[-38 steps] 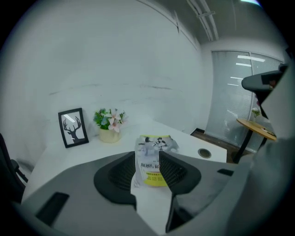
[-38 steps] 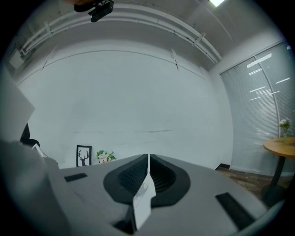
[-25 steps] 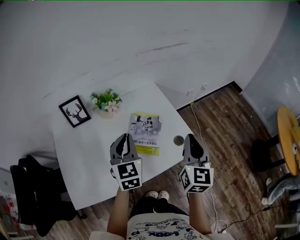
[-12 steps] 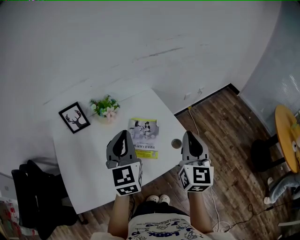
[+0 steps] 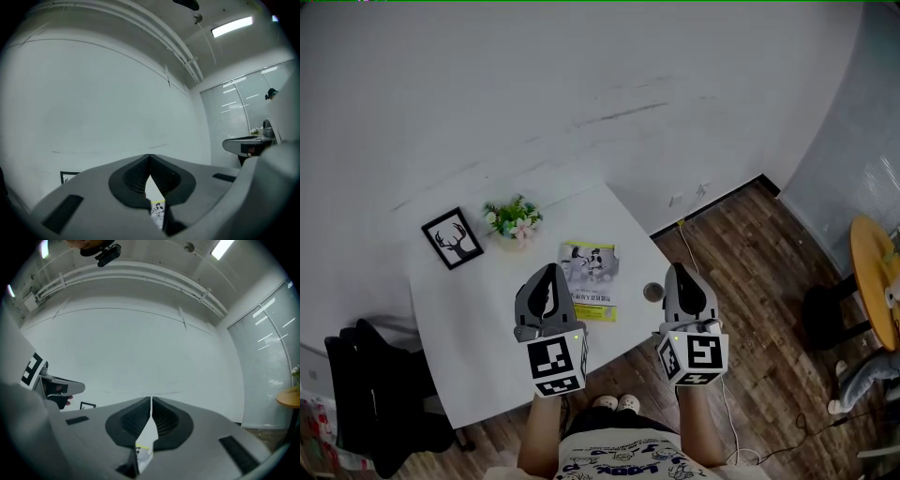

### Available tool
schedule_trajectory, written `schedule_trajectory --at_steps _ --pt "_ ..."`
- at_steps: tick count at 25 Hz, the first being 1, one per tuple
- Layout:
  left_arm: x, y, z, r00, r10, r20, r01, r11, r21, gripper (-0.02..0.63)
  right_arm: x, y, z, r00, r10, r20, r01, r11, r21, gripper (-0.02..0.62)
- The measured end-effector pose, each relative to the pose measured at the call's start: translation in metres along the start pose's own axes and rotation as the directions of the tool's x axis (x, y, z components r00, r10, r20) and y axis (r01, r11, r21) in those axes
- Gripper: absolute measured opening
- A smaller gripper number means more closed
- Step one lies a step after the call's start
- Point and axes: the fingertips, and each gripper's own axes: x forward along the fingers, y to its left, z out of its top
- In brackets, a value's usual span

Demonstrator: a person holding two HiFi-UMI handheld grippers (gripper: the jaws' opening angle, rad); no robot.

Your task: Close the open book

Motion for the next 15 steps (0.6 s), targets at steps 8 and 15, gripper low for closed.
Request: schedule_trajectory --at_steps 8,15 --pt "-0.0044 -0.0001 0.0005 1.000 0.002 0.000 -0.002 1.000 0.003 0.023 -0.0019 0.0023 0.0025 1.000 0.010 0.003 -0.010 1.000 0.002 0.034" --pt "-0.0075 -0.0034 0.0028 1.000 -0.005 0.004 0.005 1.000 0.003 0.023 -0.0069 0.0000 0.0022 1.000 0.006 0.000 -0.006 1.000 0.006 0.034"
